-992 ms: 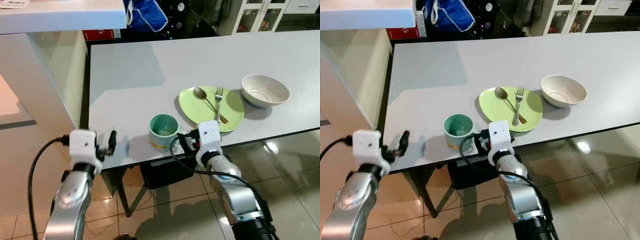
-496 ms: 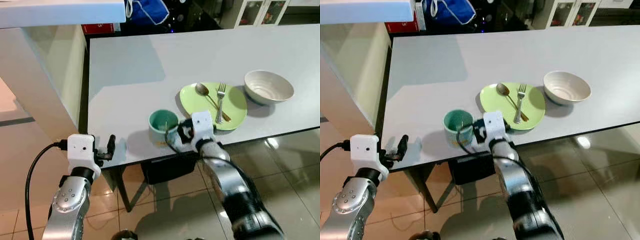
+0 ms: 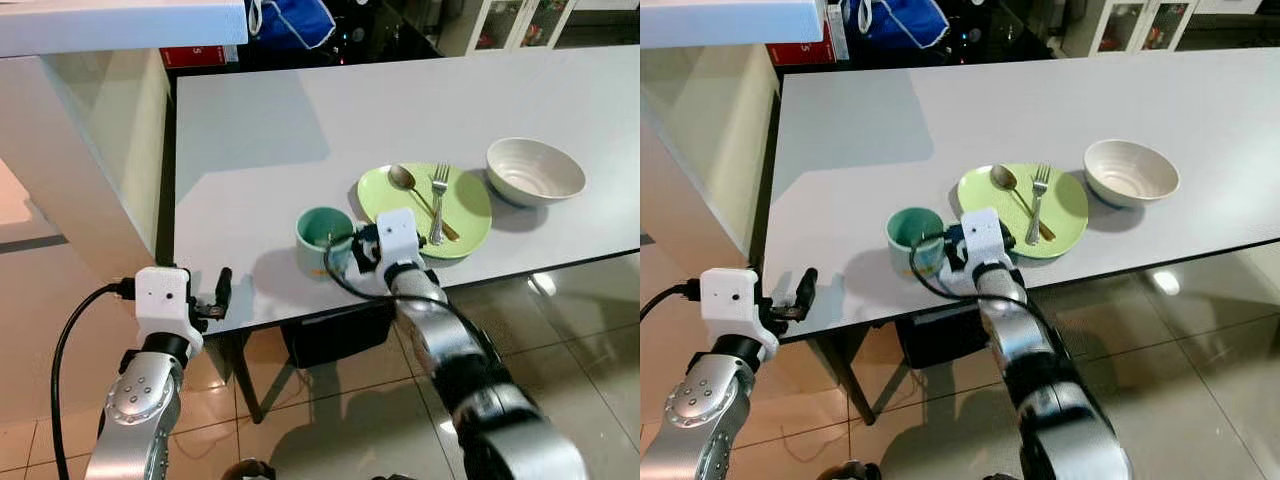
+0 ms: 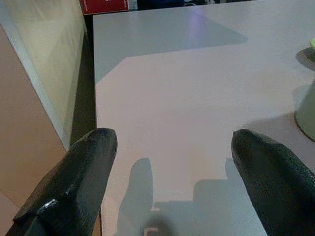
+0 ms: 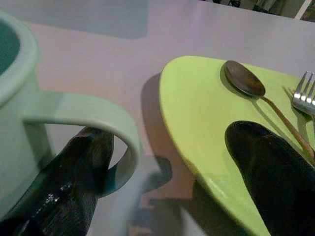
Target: Setting the table
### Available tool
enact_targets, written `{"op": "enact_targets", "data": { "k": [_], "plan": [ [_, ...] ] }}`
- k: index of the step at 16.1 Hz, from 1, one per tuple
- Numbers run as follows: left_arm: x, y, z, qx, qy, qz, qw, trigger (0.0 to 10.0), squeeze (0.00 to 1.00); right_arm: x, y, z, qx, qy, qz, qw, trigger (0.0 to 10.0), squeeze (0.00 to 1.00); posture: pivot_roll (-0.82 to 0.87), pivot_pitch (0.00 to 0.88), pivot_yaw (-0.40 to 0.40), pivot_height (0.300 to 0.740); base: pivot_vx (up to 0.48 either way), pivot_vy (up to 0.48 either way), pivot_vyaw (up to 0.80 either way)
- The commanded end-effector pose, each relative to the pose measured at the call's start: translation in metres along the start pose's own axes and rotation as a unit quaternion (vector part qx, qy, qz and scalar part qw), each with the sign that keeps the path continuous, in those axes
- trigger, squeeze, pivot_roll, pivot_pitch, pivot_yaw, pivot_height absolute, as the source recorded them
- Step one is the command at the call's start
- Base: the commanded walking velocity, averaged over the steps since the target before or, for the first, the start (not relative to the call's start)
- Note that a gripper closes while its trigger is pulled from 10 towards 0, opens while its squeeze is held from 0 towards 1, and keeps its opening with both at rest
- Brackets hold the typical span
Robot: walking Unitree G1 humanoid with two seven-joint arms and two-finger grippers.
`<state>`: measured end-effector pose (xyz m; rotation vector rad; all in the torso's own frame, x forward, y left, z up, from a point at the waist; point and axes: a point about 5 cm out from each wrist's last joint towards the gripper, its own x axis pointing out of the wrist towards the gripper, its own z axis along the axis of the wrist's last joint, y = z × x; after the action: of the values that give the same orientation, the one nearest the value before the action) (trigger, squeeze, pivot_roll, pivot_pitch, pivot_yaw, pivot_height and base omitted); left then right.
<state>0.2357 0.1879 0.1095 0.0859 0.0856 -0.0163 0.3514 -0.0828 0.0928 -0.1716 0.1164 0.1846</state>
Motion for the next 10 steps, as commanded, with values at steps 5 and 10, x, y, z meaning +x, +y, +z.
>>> {"op": "enact_targets", "data": {
  "k": [5, 10],
  "plan": [
    [-0.001, -0.001, 0.0, -0.001, 0.005, 0.002, 1.0, 10.0, 0.0, 0.007, -0.001, -0.003, 0.0, 0.016, -0.011, 1.0, 10.0, 0.0, 0.12, 0.102, -0.006, 0.74, 0.0, 0.0, 0.0],
    [0.001, -0.003, 0.0, -0.002, 0.004, 0.001, 1.0, 10.0, 0.0, 0.018, -0.008, 0.012, -0.018, 0.017, -0.013, 1.0, 10.0, 0.0, 0.13, 0.089, -0.015, 0.74, 0.0, 0.0, 0.0]
  ]
}}
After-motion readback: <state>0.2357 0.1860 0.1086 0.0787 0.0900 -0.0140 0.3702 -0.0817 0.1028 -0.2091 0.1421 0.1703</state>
